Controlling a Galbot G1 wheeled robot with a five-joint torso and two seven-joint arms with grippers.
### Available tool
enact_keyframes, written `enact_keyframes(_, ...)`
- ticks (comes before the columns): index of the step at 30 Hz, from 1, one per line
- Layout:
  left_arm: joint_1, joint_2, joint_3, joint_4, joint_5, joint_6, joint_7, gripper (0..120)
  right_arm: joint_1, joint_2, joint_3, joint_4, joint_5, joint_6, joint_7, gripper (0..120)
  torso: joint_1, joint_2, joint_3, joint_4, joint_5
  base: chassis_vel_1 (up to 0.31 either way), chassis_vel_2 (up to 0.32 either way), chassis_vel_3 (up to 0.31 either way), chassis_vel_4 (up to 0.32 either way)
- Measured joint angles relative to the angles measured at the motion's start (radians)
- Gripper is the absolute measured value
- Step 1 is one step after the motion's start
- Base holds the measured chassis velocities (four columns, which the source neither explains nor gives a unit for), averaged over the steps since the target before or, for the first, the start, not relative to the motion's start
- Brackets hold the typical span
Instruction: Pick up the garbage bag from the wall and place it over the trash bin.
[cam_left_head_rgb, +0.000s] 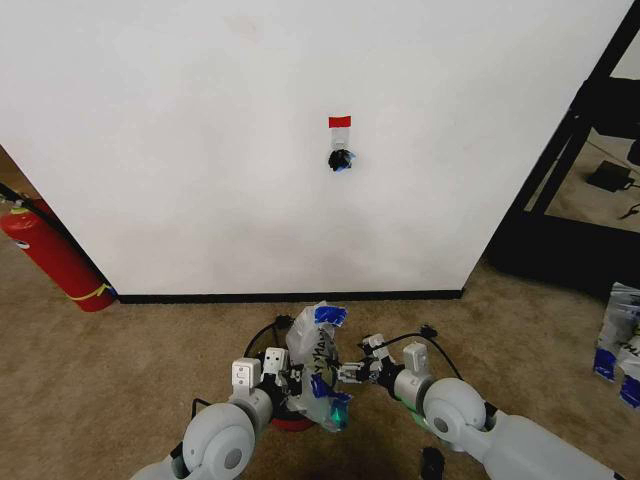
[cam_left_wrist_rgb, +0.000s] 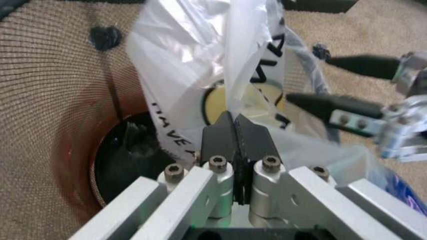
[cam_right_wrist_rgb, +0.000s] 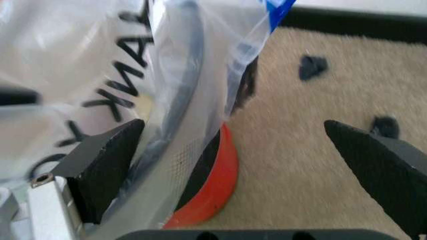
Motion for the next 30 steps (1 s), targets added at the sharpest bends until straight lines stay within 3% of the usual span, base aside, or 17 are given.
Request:
enact_keyframes(12, 0.016, 0.016, -0.023, -0.025, 0.001, 0.0, 0.0, 0, -0.028, 0.003, 0.02, 0.027, 0.002, -0.041, 0.062, 98, 0.0, 0.0, 0.0, -0.0001, 0.0, 0.0, 0.0, 0.0, 0.0)
enact_keyframes(16, 0.022, 0.022, -0.029, -0.033, 0.001, 0.0, 0.001, 0, -0.033, 0.002, 0.023, 0.031, 0.004, -0.039, 0.065, 90, 0.0, 0.0, 0.0, 0.0, 0.0, 0.0, 0.0, 0.0, 0.0)
enact_keyframes(22, 0.034, 0.033, -0.049, -0.043, 0.002, -0.001, 0.002, 0, -0.041, 0.002, 0.029, 0.042, 0.011, -0.035, 0.067, 62, 0.0, 0.0, 0.0, 0.0, 0.0, 0.0, 0.0, 0.0, 0.0)
enact_keyframes(30, 0.04, 0.033, -0.053, -0.047, 0.002, -0.001, 0.002, 0, -0.041, 0.003, 0.029, 0.042, 0.008, -0.036, 0.058, 38, 0.0, 0.0, 0.0, 0.0, 0.0, 0.0, 0.0, 0.0, 0.0)
